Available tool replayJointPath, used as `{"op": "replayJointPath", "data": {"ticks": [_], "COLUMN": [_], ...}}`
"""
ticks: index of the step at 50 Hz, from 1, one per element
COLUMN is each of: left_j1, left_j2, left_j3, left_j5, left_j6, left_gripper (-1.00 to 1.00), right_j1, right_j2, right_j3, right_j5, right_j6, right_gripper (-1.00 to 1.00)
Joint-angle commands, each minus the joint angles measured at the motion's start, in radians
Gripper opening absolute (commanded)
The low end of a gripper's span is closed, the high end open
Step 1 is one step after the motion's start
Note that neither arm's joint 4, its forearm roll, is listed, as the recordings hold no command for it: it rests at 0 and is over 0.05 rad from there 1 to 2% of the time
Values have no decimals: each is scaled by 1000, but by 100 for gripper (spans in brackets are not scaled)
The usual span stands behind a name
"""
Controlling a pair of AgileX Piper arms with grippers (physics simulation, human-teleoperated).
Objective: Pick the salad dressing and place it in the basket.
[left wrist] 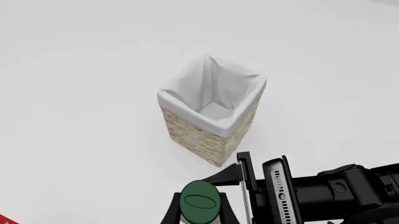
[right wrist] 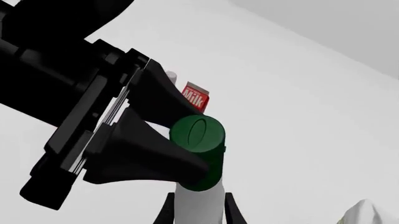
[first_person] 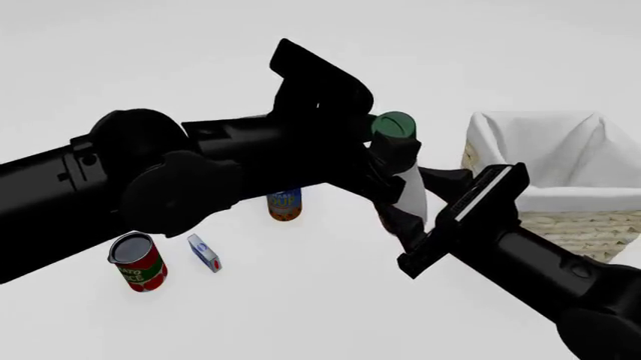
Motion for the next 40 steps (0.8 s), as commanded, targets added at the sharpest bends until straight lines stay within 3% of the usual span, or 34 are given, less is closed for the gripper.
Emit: {"op": "replayJointPath", "data": {"ticks": [1,6,7,27,40], "left_j1": [-1,-45,-34,-2,54], "left_j2": [-5,-3,-1,-32,-70], "left_j3": [-1,-3,-4,-74,-246], "left_j5": [-3,-3,0,60,165], "left_j6": [15,-9,-4,-7,29], "left_gripper": [-100,-100,100,100,100], "right_j1": [1,2,3,19,21], "right_j2": [-6,-8,-8,10,16], "right_j3": [0,0,0,0,6], "right_j5": [-3,-2,-2,-16,-28], "right_j6": [6,9,10,15,17], "right_gripper": [-100,-100,-100,-100,-100]}}
